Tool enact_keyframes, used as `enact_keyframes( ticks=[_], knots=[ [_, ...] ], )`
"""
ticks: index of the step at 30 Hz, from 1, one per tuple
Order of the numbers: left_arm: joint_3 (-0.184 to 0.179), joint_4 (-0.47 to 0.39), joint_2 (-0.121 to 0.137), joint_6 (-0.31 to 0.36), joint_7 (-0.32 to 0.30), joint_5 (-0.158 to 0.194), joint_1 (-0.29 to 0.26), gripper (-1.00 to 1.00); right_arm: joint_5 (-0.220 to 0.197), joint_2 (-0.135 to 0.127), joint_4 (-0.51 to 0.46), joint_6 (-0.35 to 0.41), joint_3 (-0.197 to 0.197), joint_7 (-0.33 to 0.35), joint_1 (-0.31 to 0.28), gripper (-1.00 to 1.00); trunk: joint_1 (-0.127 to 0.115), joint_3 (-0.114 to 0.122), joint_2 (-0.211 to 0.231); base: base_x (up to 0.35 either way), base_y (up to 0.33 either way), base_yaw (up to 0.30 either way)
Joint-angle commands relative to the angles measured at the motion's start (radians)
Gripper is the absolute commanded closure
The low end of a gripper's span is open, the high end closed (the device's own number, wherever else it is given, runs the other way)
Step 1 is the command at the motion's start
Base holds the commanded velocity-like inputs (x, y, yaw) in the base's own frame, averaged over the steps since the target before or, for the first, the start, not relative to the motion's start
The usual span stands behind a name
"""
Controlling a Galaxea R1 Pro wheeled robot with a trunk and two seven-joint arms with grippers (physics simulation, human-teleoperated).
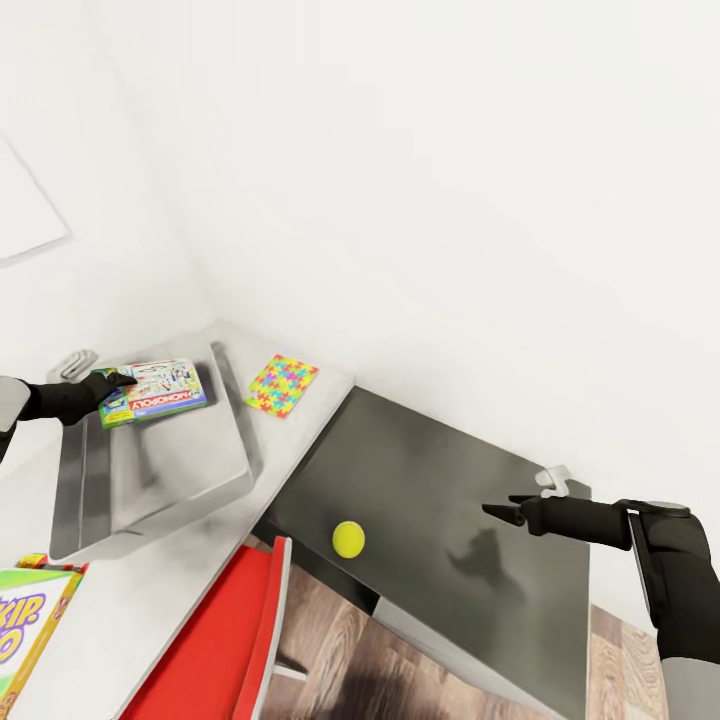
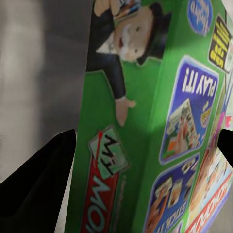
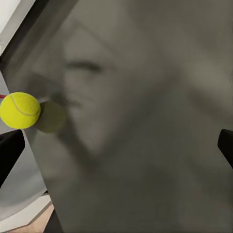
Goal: Put all the toys in the child's room - the three board games (two on the bed and one on the table), the two jigsaw puzzles on the table, and the tennis ball on the table - inside the toy box on the table in the child's room.
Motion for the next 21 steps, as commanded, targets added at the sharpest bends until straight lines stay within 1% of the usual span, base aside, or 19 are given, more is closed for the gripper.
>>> enact_keyframes(
  ticks=[1, 8, 21],
  knots=[
    [0.007, 0.000, -0.001, 0.006, -0.006, -0.006, -0.001, 1.00, 0.010, 0.000, -0.001, 0.008, -0.002, 0.010, -0.001, -1.00, 0.001, -0.002, -0.002, 0.000, 0.000, 0.029],
    [0.007, 0.000, -0.001, 0.007, -0.006, -0.006, -0.002, 1.00, 0.010, 0.001, -0.001, 0.008, -0.002, 0.010, -0.001, -1.00, 0.001, -0.002, -0.002, 0.000, 0.000, 0.018],
    [0.006, 0.000, -0.006, 0.009, -0.006, -0.005, -0.026, 1.00, 0.009, 0.000, -0.001, 0.009, -0.003, 0.010, -0.001, -1.00, 0.001, -0.004, -0.002, 0.000, 0.000, 0.004]
  ],
)
